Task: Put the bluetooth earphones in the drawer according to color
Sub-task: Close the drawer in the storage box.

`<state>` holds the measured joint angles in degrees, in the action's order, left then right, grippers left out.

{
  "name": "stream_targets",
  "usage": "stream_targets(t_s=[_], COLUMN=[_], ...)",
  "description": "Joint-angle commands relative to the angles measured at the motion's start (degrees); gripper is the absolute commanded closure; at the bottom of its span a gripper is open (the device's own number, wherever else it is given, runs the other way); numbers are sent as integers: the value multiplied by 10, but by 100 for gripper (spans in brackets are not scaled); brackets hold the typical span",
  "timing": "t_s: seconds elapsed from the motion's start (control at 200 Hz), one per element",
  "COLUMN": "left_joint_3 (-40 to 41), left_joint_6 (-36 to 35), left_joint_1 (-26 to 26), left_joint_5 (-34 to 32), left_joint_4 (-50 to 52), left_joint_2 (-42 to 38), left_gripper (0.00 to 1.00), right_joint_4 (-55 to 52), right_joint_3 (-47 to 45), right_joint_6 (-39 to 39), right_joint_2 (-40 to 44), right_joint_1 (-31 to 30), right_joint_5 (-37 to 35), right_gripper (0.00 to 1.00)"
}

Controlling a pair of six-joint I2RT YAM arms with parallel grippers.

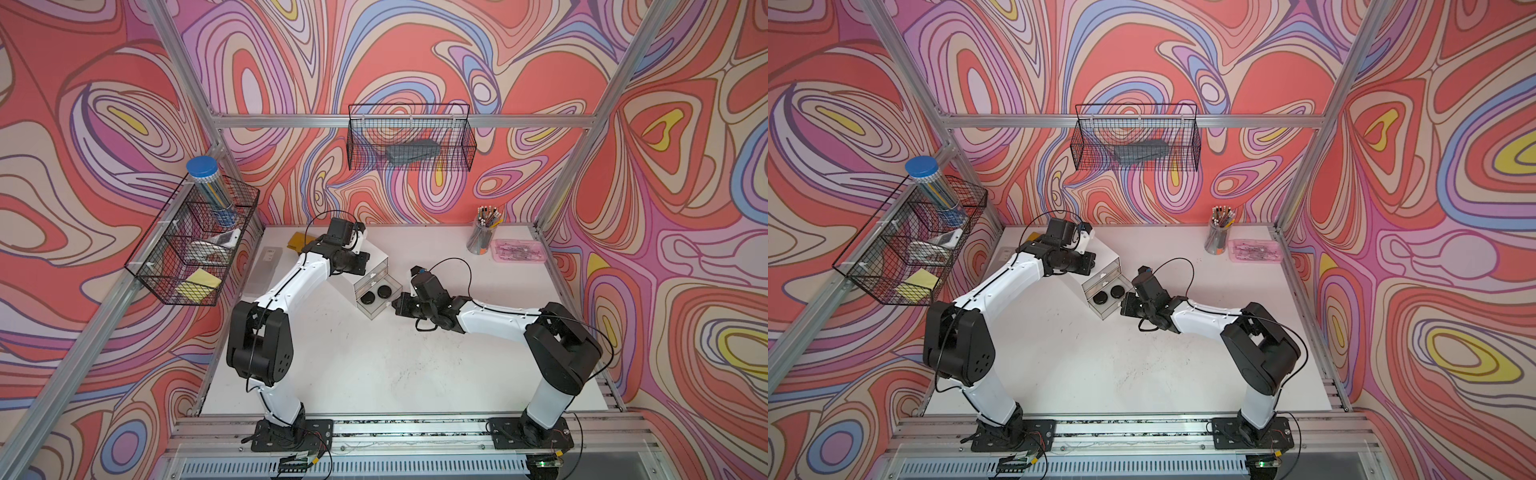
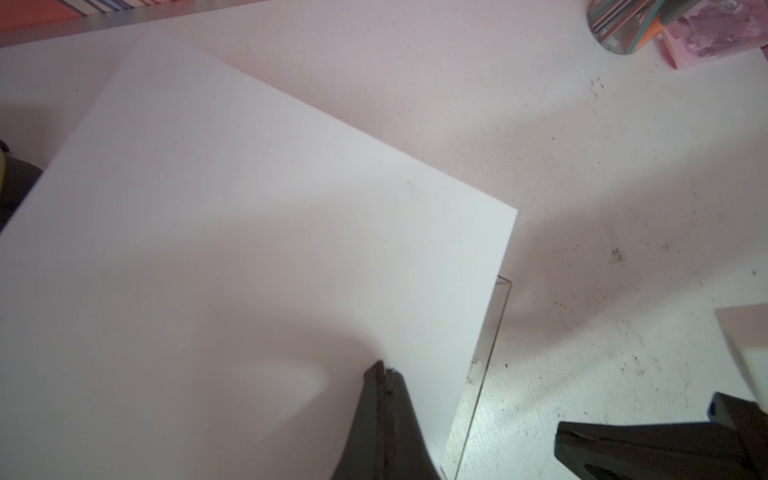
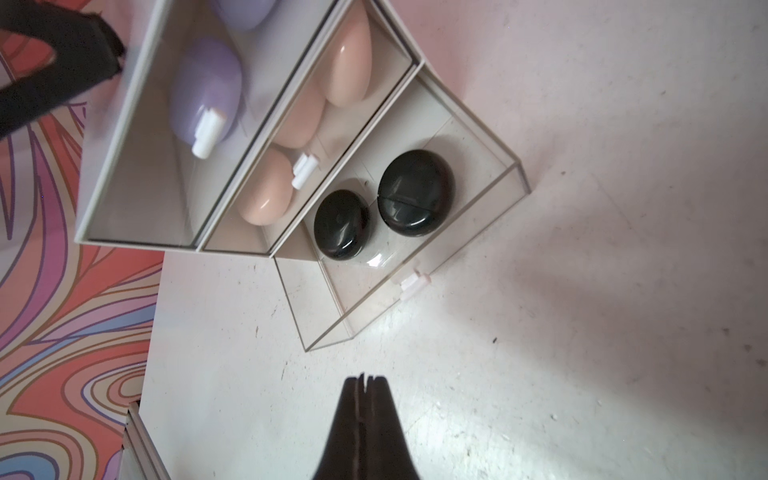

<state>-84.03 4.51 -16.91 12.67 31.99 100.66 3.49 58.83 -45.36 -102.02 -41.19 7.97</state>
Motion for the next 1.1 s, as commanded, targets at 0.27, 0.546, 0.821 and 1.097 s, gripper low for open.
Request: stream_targets(t_s=[0.27,0.546,0.821,1.097], left_joint_3=[20,20,20,20], left_joint_6=[2,3,4,3], left_joint_1=[-5,-5,-5,-5], left_joint_5=[3,3,5,7], left_joint_4=[90,91,91,91], left_joint_2=[33,32,33,31], left_gripper=[100,100,100,100], right_joint_4=[53,71,100,127], right_joint_3=[39,85,114,158], right_joint_6=[-32,-40,-56,-72], right_joint_2=[-93,-144,-184,-220], right_joint_1=[25,25,28,29], right_joint_5=[55,75,90,95], right_gripper=[100,100,100,100])
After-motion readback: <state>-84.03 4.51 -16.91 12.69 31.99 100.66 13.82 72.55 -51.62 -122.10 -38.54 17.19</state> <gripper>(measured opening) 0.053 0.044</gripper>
